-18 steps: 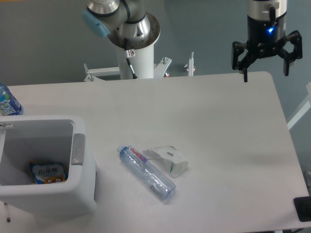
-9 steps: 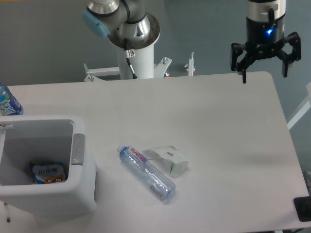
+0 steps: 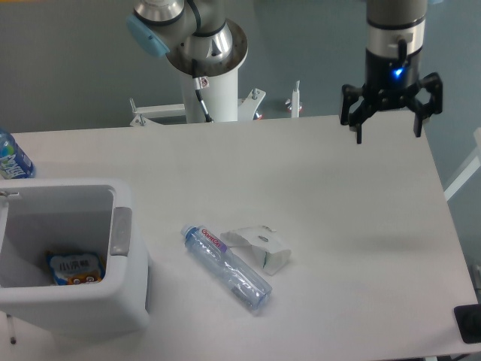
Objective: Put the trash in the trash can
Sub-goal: 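Move the open gripper down toward the white crumpled paper, then close the gripper on the white crumpled paper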
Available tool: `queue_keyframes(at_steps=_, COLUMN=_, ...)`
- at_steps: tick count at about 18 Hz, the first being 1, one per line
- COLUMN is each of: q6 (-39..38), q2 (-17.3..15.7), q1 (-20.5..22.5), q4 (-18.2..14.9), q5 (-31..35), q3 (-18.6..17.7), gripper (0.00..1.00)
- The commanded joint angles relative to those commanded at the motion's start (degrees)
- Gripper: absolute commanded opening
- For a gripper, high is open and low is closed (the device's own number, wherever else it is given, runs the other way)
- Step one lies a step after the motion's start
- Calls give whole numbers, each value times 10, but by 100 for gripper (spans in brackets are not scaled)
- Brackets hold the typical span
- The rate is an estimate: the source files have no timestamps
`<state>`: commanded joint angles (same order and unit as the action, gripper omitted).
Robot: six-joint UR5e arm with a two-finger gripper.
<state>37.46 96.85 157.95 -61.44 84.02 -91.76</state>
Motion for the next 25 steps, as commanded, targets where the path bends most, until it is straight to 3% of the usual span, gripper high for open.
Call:
queue_keyframes(at_steps=7, q6=-115, q2=28, q1=-35, q4=0, q5=-6, q3=-27, gripper=100)
queue_keyframes(at_steps=11, q6=-176, q2=66, q1=-52, q4=0, q5=-66, q3=-26, gripper=100)
queue_keyframes(at_steps=19, q6=-215, q2=134, q1=-94, q4=1, q5=-70, q3=-18, gripper=100)
queue_keyframes(at_steps=25, q6=-246, q2=178, q1=-134, q4=37, q5=-67, q3=-20, gripper=100)
